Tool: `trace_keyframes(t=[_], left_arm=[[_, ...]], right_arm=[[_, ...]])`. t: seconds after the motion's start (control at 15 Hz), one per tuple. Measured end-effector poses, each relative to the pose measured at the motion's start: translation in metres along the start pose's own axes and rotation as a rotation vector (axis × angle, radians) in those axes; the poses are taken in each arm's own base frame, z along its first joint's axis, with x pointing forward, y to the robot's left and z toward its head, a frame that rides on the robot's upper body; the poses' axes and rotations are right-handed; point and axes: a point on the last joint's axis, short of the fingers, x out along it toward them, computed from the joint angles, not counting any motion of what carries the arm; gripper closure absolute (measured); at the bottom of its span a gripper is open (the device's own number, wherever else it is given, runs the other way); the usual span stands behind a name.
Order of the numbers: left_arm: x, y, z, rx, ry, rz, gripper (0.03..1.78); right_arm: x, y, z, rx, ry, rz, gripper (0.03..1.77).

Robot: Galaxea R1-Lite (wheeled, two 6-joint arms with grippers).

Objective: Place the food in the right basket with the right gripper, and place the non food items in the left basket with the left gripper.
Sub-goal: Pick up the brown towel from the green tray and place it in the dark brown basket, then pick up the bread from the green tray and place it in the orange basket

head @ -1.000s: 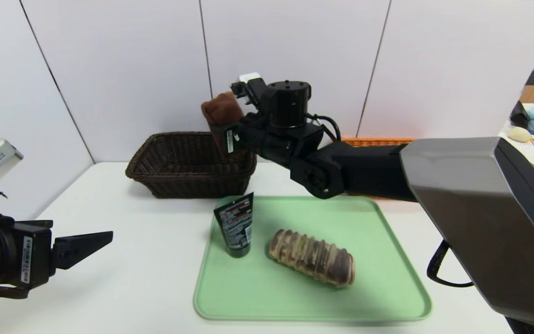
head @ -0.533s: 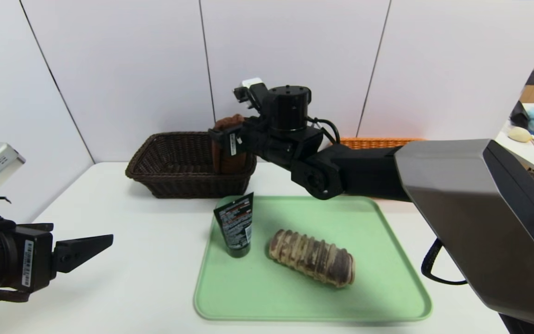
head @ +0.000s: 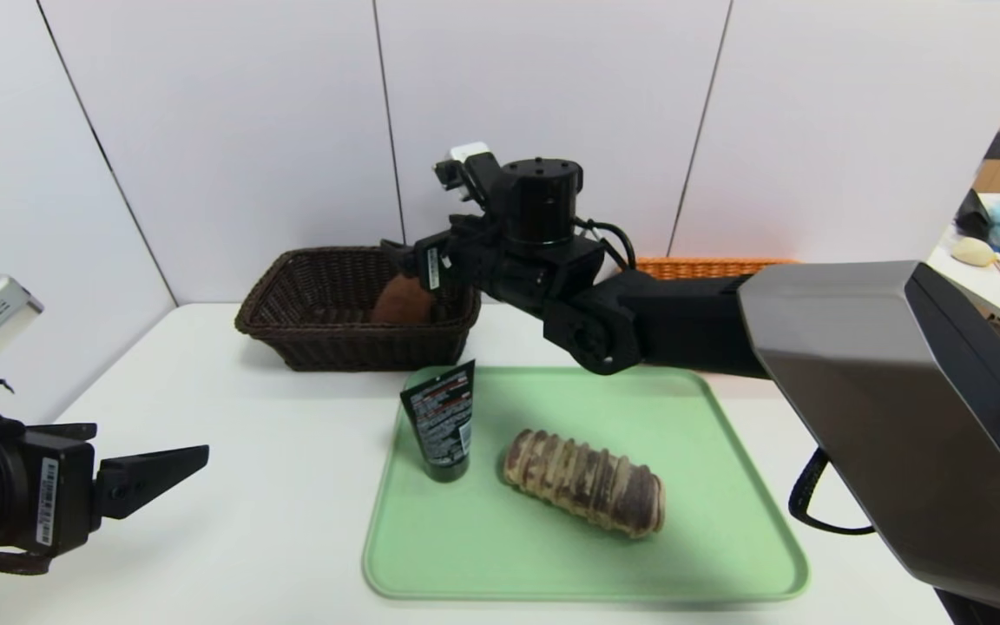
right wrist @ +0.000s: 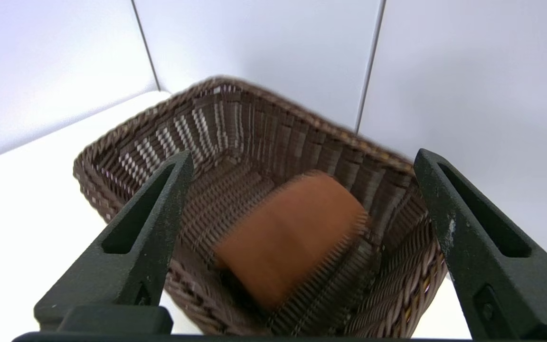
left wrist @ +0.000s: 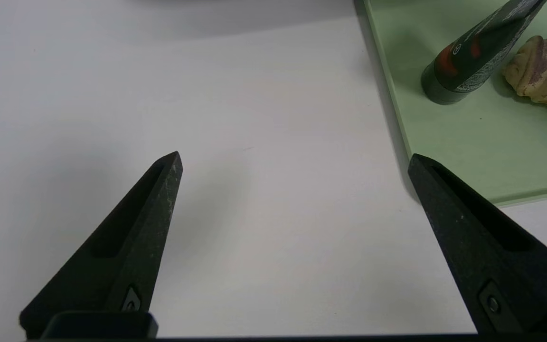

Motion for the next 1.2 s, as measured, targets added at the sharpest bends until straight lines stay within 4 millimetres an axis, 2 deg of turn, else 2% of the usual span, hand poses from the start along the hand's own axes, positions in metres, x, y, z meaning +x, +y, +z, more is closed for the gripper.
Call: trace_keyframes(t=[0.27, 0.53, 0.73, 0.87, 1.07, 1.2], left_arm=[[-0.002, 0.0, 0.004, -0.001, -0.022, -0.003, 0.12], [-0.01, -0.004, 0.019, 0.013, -0.076, -0.026, 0.12], [-0.007, -0.012, 0.03, 0.033, -0.085, -0.069, 0.12], [-0.001, -0.018, 0.035, 0.049, -0.074, -0.097, 0.12], [0.006, -0.026, 0.044, 0.063, -0.066, -0.123, 0.12], [0.009, -0.031, 0.049, 0.072, -0.067, -0.141, 0.12]], right_arm=[[-0.008, -0.002, 0.023, -0.026, -0.071, -0.044, 0.15], [-0.038, -0.016, 0.072, -0.063, -0.088, -0.123, 0.13], [-0.079, -0.026, 0.12, -0.065, -0.104, -0.185, 0.11], [-0.113, -0.034, 0.139, -0.065, -0.042, -0.244, 0.11], [-0.169, -0.048, 0.147, -0.071, 0.099, -0.335, 0.11], [-0.212, -0.053, 0.142, -0.08, 0.225, -0.371, 0.11]])
